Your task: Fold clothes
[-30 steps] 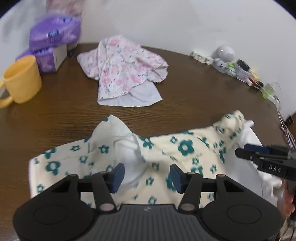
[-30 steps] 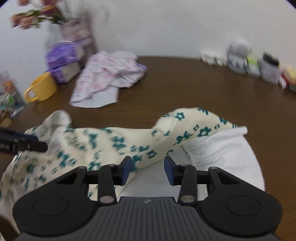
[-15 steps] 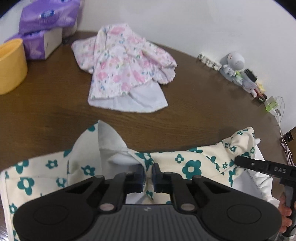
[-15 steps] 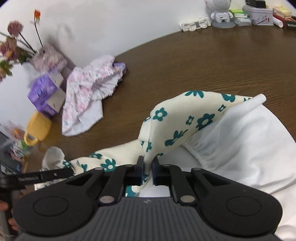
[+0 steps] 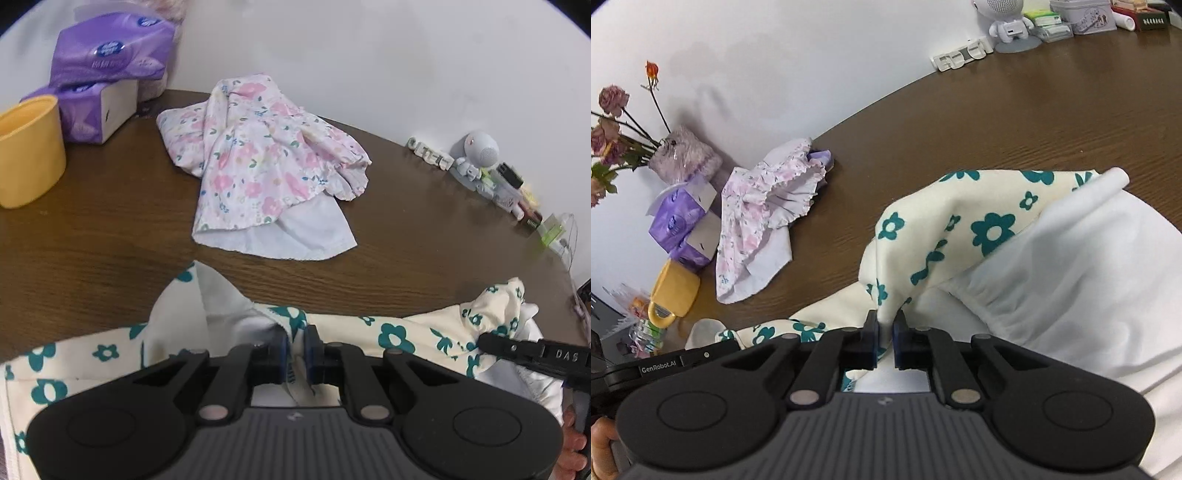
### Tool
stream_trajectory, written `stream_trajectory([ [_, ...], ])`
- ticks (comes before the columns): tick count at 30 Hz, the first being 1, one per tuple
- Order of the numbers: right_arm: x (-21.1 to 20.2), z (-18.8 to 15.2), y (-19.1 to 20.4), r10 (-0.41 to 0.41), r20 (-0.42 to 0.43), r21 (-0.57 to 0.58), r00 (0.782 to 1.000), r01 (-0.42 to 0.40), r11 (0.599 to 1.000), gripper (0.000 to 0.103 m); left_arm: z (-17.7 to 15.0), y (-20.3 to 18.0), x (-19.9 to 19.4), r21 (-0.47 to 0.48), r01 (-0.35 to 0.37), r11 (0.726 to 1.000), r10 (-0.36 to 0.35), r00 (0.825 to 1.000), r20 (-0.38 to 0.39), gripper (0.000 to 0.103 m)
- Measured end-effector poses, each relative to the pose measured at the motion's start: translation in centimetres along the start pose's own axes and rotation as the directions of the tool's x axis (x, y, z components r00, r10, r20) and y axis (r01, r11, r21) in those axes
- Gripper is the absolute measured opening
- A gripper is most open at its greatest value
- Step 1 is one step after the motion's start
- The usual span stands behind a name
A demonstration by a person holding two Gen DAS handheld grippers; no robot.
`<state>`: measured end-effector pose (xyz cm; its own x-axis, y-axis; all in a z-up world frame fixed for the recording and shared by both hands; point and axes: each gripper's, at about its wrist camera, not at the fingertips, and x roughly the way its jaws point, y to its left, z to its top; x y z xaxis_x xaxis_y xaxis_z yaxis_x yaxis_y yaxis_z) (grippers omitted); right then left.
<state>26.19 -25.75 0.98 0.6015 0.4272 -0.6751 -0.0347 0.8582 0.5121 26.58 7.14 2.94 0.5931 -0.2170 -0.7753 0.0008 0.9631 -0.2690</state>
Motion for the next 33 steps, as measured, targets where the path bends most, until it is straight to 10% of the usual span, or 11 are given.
stream_trajectory([
  [4,-0.3,0.2,1.3,-0.036,0.001,-0.076,0.999,0.036,0.996,0.014,0.2,-0.2,-0.4,-0.018,0.011,1.0,-0.011,1.0,0.0,0.024],
  [9,-0.1,0.8,2.5,-0.047,0.015,-0.11,0.999,0.048,0.993,0.025,0.1,-0.6,-0.2,-0.008,0.009,1.0,-0.009,1.0,0.011,0.017],
  [12,0.2,1.2,2.8,-0.035,0.023,-0.097,0.999,0.037,0.995,0.007,-0.3,-1.0,-0.3,0.023,0.0,1.0,-0.001,0.999,0.039,0.008],
  [26,2.1,1.4,1.8,-0.07,0.063,-0.053,0.996,0.073,0.996,0.006,-0.7,-1.0,0.4,0.057,-0.06,0.997,0.054,0.993,0.105,0.009],
  [33,0.6,1.8,1.8,-0.041,0.053,-0.04,0.998,0.043,0.998,0.023,-0.3,-0.3,-2.2,0.012,0.011,1.0,-0.012,0.996,0.093,0.03],
])
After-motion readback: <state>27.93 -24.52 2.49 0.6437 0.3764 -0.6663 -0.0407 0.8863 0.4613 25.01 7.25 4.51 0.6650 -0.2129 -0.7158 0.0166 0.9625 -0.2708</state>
